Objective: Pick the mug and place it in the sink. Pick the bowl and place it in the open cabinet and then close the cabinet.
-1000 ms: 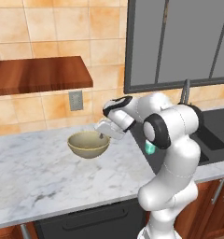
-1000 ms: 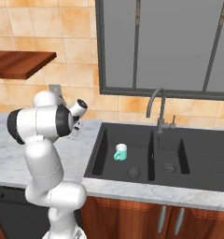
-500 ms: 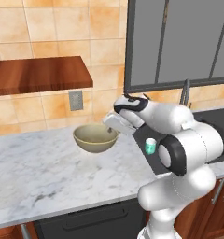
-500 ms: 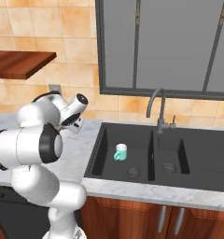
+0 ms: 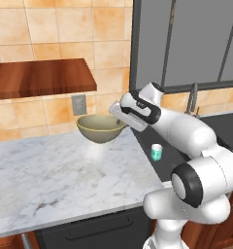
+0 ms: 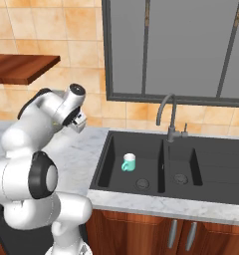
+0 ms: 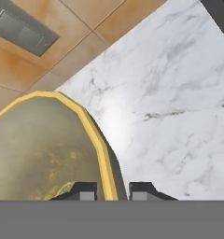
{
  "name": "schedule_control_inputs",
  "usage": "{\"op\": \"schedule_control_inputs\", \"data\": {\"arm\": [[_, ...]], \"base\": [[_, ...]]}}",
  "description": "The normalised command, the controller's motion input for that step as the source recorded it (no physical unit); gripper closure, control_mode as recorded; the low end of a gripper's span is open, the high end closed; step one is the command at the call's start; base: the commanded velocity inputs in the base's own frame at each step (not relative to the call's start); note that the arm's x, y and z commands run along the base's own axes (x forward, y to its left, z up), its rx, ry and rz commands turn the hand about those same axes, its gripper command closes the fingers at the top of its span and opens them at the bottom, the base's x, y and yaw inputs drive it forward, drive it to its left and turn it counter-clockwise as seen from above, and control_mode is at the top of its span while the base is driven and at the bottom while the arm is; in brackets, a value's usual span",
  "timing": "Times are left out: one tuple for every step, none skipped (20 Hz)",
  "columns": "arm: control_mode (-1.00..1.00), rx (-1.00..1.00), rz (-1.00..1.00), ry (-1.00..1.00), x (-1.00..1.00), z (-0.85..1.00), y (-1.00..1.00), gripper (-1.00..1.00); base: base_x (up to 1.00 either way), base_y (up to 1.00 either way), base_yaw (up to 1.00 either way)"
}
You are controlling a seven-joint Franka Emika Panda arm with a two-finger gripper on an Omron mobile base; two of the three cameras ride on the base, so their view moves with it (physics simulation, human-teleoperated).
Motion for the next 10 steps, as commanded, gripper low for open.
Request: {"op": "schedule_control_inputs", "data": {"arm": [[-1.00, 0.00, -0.41, 0.12, -0.51, 0.21, -0.37, 1.00], [-1.00, 0.00, -0.43, 0.13, -0.54, 0.16, -0.48, 1.00], [-1.00, 0.00, -0.42, 0.13, -0.56, 0.21, -0.46, 1.00], [-1.00, 0.00, -0.38, 0.17, -0.40, 0.48, -0.36, 1.00], [-1.00, 0.00, -0.37, 0.16, -0.40, 0.51, -0.31, 1.00], [-1.00, 0.00, -0.36, 0.17, -0.41, 0.54, -0.31, 1.00], [-1.00, 0.00, -0.36, 0.18, -0.43, 0.45, -0.38, 1.00], [-1.00, 0.00, -0.37, 0.18, -0.48, 0.34, -0.44, 1.00], [-1.00, 0.00, -0.37, 0.16, -0.60, 0.31, -0.47, 1.00], [-1.00, 0.00, -0.37, 0.09, -0.61, 0.33, -0.45, 1.00]], "base": [[0.00, 0.00, 0.00], [0.00, 0.00, 0.00], [0.00, 0.00, 0.00], [0.00, 0.00, 0.00], [0.00, 0.00, 0.00], [0.00, 0.00, 0.00], [0.00, 0.00, 0.00], [0.00, 0.00, 0.00], [0.00, 0.00, 0.00], [0.00, 0.00, 0.00]]}}
